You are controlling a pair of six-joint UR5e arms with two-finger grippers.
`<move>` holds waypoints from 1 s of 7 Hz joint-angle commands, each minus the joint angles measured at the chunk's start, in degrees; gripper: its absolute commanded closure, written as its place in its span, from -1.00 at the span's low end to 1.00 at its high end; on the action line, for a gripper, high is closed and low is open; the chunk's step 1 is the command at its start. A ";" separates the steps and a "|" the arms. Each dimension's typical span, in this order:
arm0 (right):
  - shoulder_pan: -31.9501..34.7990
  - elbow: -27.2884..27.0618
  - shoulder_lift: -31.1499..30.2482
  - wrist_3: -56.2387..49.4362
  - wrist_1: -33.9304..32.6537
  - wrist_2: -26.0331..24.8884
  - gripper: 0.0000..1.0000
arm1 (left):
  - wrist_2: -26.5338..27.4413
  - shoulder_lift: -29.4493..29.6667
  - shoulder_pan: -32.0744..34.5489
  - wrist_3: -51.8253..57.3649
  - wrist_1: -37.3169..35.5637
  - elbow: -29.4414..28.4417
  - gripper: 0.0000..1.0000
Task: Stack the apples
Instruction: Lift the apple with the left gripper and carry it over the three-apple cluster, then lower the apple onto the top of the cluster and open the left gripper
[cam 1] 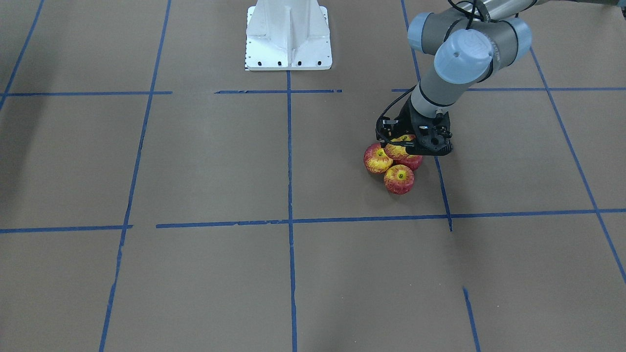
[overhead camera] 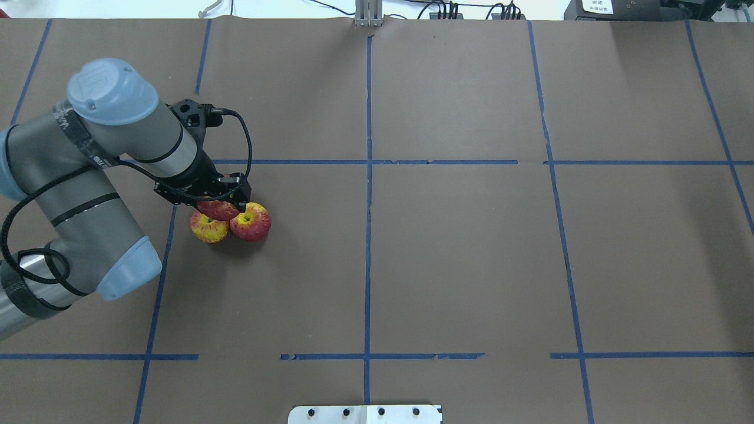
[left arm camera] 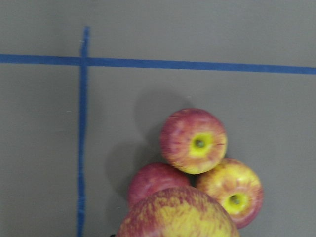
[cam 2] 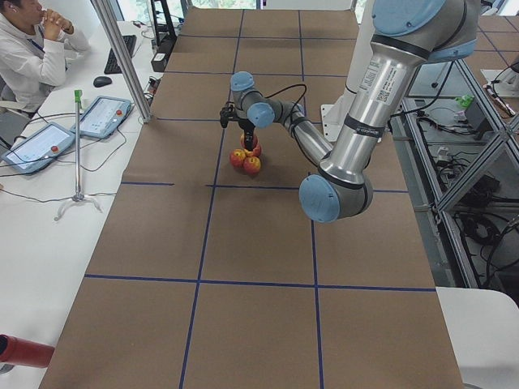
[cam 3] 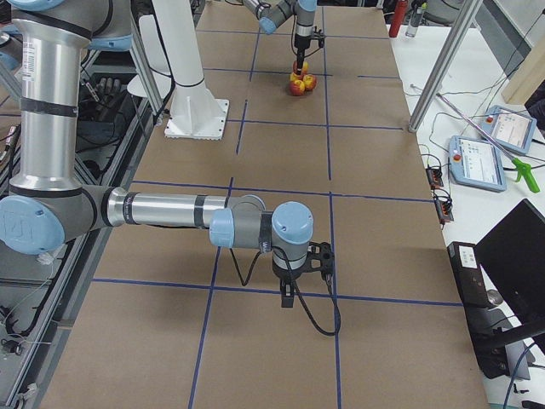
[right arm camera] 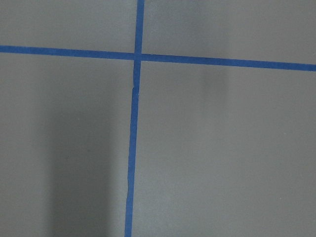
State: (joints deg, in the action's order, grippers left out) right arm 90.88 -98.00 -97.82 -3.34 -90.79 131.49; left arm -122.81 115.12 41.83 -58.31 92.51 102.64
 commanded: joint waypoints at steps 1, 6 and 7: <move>0.00 0.00 0.00 0.00 0.00 -0.01 -1.00 | 0.46 0.37 -0.61 0.39 0.21 -1.82 1.00; 0.00 0.00 0.00 0.00 0.00 -0.01 -1.00 | 0.46 0.37 -0.61 0.74 0.39 -2.27 0.27; 0.00 0.00 0.00 0.00 0.00 -0.01 -1.00 | 0.46 0.19 -0.61 0.83 0.39 -2.36 -0.07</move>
State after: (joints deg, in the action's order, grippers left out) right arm 90.88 -98.00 -97.82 -3.34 -90.79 131.48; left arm -122.33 115.35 41.22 -57.54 92.88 100.38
